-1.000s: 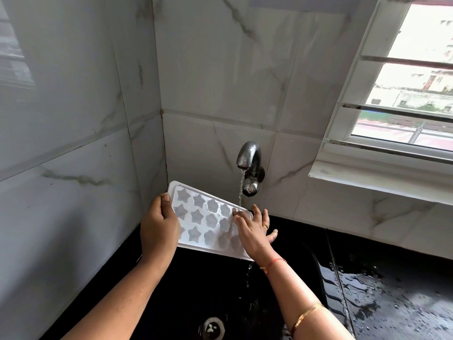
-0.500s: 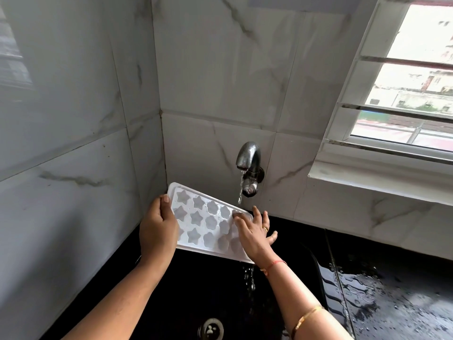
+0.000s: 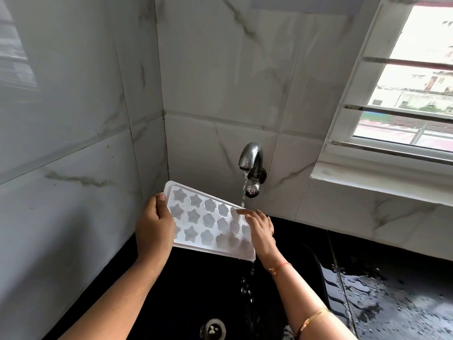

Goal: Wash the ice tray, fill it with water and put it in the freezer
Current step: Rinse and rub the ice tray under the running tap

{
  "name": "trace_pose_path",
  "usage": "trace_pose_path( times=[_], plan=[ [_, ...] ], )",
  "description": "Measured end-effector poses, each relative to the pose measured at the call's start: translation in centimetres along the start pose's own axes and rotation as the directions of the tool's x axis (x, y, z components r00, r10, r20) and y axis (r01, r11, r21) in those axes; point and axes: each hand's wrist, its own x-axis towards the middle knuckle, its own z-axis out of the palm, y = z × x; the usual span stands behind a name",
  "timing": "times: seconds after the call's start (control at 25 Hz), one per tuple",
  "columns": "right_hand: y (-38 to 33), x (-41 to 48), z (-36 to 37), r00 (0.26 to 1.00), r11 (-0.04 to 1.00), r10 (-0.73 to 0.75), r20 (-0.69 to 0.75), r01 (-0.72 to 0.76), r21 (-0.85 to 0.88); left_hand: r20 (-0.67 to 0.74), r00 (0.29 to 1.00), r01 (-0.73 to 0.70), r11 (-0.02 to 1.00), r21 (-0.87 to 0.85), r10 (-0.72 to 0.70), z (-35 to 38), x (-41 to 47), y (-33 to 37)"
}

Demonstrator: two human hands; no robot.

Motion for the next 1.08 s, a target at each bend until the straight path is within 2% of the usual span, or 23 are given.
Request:
trace_pose_path(
  times=[0.32,0.56,1.08],
  plan=[
    [-0.2,0.0,0.7,0.999,0.992,0.042,0.021,-0.039,-0.117,-0.029,1.0,-0.011,1.0,0.016,0.012,-1.2,0.7,0.5],
    [-0.9,0.4,0.8,0.998,0.968,0.048,-0.03,-0.054,-0.244,-0.048,0.999,-0.021,1.0,0.016,0.022,-1.7,0.8,0.4],
    [-1.3,-0.1,1.5,0.997,0.955,0.064,-0.044,-0.074,-0.286,-0.032,0.999,-0.005,1.0,0.026,0.006,-1.7,0.4,0.5]
  ],
)
